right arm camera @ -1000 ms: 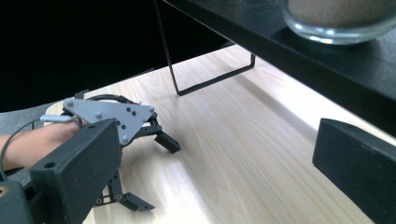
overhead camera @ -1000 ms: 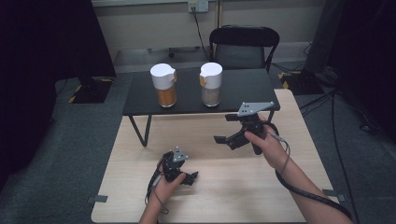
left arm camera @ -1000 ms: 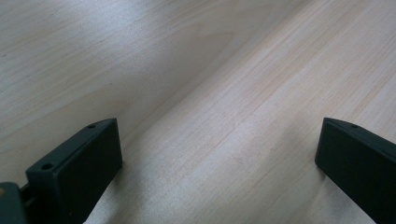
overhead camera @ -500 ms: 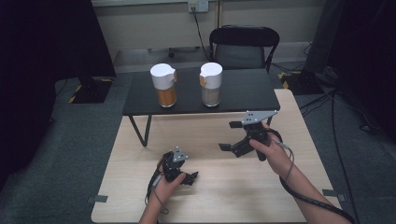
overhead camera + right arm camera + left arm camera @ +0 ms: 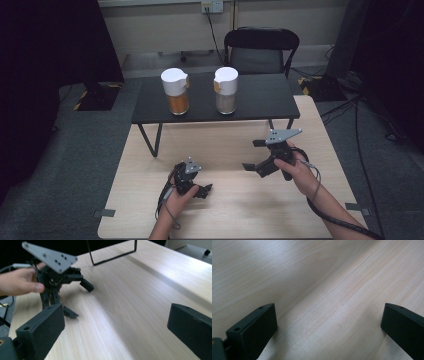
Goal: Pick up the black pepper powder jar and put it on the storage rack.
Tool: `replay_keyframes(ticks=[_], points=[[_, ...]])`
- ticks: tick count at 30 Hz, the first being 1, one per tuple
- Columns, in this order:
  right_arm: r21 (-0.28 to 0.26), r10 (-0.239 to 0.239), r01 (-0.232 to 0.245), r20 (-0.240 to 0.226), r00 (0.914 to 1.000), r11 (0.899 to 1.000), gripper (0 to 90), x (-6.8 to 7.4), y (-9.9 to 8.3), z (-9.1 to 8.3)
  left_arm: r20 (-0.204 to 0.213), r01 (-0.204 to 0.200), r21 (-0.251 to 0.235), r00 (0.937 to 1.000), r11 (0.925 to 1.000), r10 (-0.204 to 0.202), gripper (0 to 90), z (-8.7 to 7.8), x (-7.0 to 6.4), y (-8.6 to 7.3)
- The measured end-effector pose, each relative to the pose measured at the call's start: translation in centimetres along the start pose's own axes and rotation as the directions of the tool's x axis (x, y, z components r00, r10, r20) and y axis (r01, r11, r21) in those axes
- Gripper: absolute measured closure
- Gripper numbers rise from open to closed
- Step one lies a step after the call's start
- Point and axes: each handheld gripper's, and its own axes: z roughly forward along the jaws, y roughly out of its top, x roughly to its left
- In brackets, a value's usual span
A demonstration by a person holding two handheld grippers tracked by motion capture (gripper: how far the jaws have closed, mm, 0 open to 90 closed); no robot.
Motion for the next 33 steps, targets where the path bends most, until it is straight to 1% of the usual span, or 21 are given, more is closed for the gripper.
replay_keyframes(ticks=[2, 6, 9, 17, 24, 31, 33], points=[[0.009, -0.004, 0.004, 0.002, 1.0000, 1.000, 0.3, 0.0, -0.3, -0.1, 0.000, -0.001, 0.000, 1.0000, 1.0000, 0.001, 0.0, 0.0, 0.0, 0.0], [0.016, 0.002, -0.002, 0.003, 1.0000, 1.000, 0.3, -0.1, -1.2, -0.4, 0.000, -0.001, 0.000, 1.0000, 1.0000, 0.001, 0.0, 0.0, 0.0, 0.0], [0.036, 0.000, 0.000, 0.007, 1.0000, 0.999, 0.4, -0.1, -1.6, -0.6, 0.000, 0.000, 0.000, 1.0000, 1.0000, 0.000, 0.0, 0.0, 0.0, 0.0], [0.054, 0.017, -0.018, 0.020, 0.9997, 0.998, 0.5, -0.3, -3.2, -1.4, 0.000, 0.000, 0.000, 1.0000, 1.0000, 0.000, 0.0, 0.0, 0.0, 0.0], [0.072, 0.013, -0.016, 0.037, 0.9992, 0.997, 0.5, -0.2, -4.0, -1.9, 0.000, 0.000, 0.000, 1.0000, 1.0000, 0.000, 0.0, 0.0, 0.0, 0.0], [0.099, 0.008, -0.012, 0.041, 0.9991, 0.995, 0.7, -0.2, -5.1, -2.2, 0.000, 0.000, 0.000, 1.0000, 1.0000, 0.000, 0.0, 0.0, 0.0, 0.0], [0.106, 0.000, -0.005, 0.049, 0.9988, 0.994, 0.6, 0.0, -5.3, -2.4, 0.000, 0.000, 0.000, 1.0000, 1.0000, 0.000, 0.0, 0.0, 0.0, 0.0]])
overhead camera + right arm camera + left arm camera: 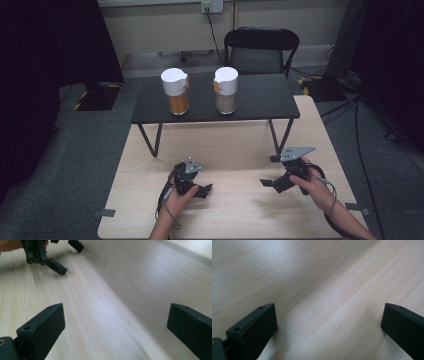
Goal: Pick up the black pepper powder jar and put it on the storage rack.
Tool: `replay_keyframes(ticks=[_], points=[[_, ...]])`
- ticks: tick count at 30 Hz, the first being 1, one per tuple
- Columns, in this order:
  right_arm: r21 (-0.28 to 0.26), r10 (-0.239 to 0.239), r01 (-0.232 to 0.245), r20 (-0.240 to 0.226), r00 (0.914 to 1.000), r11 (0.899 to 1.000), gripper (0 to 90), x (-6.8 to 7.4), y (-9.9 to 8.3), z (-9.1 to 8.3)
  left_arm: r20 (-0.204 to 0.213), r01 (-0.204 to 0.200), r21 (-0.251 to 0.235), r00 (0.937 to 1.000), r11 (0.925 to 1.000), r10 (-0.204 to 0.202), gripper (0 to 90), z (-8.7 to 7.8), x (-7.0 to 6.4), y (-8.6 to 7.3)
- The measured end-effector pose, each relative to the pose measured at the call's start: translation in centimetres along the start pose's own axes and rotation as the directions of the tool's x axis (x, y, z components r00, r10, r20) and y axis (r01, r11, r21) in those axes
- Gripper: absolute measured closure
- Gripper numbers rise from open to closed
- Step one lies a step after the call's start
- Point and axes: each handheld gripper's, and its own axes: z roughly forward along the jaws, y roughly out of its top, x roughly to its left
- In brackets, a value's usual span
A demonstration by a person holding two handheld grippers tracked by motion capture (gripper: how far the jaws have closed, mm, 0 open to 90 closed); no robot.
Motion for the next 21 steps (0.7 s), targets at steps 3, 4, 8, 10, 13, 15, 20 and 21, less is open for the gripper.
replay_keyframes(ticks=[3, 4, 8, 10, 13, 15, 20, 21], points=[[0.004, 0.000, 0.000, 0.001, 1.0000, 1.000, 0.7, 0.1, -0.4, -0.2, 0.000, 0.000, 0.000, 1.0000, 1.0000, 0.000, 0.0, 0.0, 0.0, 0.0], [0.007, -0.002, 0.002, 0.000, 1.0000, 1.000, 0.8, 0.1, -0.5, -0.3, 0.000, -0.001, 0.000, 1.0000, 1.0000, 0.001, 0.0, 0.0, 0.0, 0.0], [0.013, -0.009, 0.009, 0.003, 1.0000, 1.000, 0.8, 0.2, -0.9, -0.7, 0.000, -0.001, 0.000, 1.0000, 1.0000, 0.001, 0.0, 0.0, 0.0, 0.0], [0.018, -0.011, 0.011, 0.006, 0.9999, 1.000, 0.7, 0.3, -1.2, -0.9, 0.000, -0.001, 0.000, 1.0000, 1.0000, 0.001, 0.0, 0.0, 0.0, 0.0], [0.024, -0.009, 0.009, 0.009, 0.9999, 1.000, 0.8, 0.4, -1.5, -1.1, 0.000, -0.001, 0.000, 1.0000, 1.0000, 0.001, 0.0, 0.0, 0.0, 0.0], [0.034, -0.015, 0.015, 0.016, 0.9998, 0.999, 0.7, 0.5, -1.6, -1.2, 0.000, 0.000, 0.000, 1.0000, 1.0000, 0.000, 0.0, 0.0, 0.0, 0.0], [0.050, -0.027, 0.026, 0.023, 0.9994, 0.998, 0.8, 0.7, -1.9, -1.4, 0.000, 0.000, 0.000, 1.0000, 1.0000, 0.000, 0.0, 0.0, 0.0, 0.0], [0.051, -0.029, 0.028, 0.024, 0.9993, 0.998, 0.8, 0.7, -2.0, -1.5, 0.000, 0.000, 0.000, 1.0000, 1.0000, 0.000, 0.0, 0.0, 0.0, 0.0]])
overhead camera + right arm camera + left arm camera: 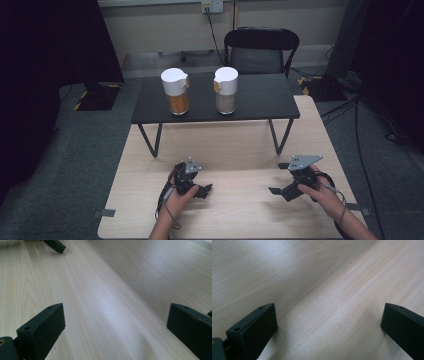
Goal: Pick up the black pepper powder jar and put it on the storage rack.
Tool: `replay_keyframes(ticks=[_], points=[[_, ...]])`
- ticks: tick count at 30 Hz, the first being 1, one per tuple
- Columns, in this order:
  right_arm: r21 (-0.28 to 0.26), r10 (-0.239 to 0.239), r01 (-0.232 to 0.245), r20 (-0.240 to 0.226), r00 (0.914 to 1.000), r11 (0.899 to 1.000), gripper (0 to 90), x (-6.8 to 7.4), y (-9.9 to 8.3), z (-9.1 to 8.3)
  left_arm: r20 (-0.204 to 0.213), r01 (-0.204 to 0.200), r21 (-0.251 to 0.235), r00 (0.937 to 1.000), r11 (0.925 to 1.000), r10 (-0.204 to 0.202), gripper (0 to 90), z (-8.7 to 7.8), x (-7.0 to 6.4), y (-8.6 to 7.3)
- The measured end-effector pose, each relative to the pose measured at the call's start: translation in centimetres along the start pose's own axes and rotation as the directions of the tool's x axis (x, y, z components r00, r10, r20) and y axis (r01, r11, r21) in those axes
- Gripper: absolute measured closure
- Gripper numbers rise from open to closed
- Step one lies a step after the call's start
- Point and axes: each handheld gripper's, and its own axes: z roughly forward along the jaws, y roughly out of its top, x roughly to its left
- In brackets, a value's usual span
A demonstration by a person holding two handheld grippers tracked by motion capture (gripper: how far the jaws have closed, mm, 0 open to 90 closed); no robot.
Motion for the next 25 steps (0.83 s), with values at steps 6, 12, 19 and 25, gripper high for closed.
replay_keyframes(ticks=[6, 12, 19, 25], points=[[0.021, -0.011, 0.011, 0.003, 0.9999, 1.000, 0.8, 0.36, -0.34, -0.05, 0.000, 0.000, 0.000, 1.0000, 1.0000, 0.000, 0.0, 0.00, 0.00, 0.00], [0.045, -0.033, 0.033, 0.001, 0.9994, 0.998, 1.1, 0.73, -0.19, 0.16, 0.000, 0.000, 0.000, 1.0000, 1.0000, 0.000, 0.0, 0.00, 0.00, 0.01], [0.086, -0.049, 0.047, 0.017, 0.9987, 0.995, 1.2, 0.77, -0.12, 0.46, 0.000, 0.000, 0.000, 1.0000, 1.0000, 0.000, 0.0, 0.00, 0.00, 0.01], [0.105, -0.059, 0.056, 0.032, 0.9977, 0.993, 1.3, 0.76, -0.09, 0.63, 0.000, 0.000, 0.001, 1.0000, 1.0000, 0.000, 0.0, 0.00, 0.01, 0.01]])
